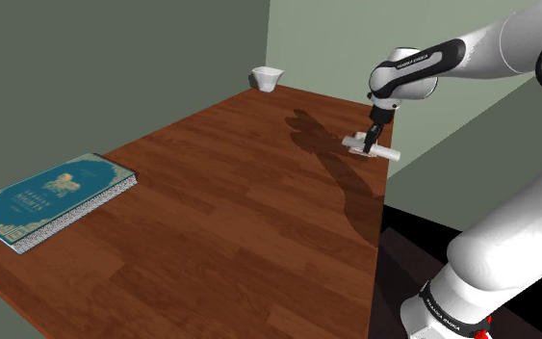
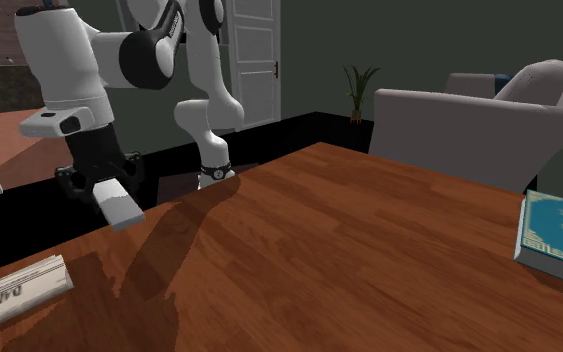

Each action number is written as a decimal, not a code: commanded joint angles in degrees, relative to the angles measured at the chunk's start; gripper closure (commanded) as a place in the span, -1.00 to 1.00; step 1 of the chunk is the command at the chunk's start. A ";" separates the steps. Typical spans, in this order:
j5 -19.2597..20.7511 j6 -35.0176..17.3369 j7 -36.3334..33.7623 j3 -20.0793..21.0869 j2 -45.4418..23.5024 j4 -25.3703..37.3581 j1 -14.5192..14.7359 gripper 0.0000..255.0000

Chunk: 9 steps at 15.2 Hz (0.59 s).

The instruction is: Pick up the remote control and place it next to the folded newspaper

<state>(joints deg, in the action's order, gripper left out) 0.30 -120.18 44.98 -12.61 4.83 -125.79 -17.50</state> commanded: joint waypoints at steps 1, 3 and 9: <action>-0.30 -0.63 2.26 -1.10 -1.74 1.08 -0.85 1.00; -0.49 -2.15 2.41 -1.12 -2.41 0.21 -0.86 1.00; -1.18 -6.72 2.96 -1.20 -4.72 -2.11 -0.89 1.00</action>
<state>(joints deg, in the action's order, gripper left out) -0.77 -126.15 47.71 -13.72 0.46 -127.55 -18.32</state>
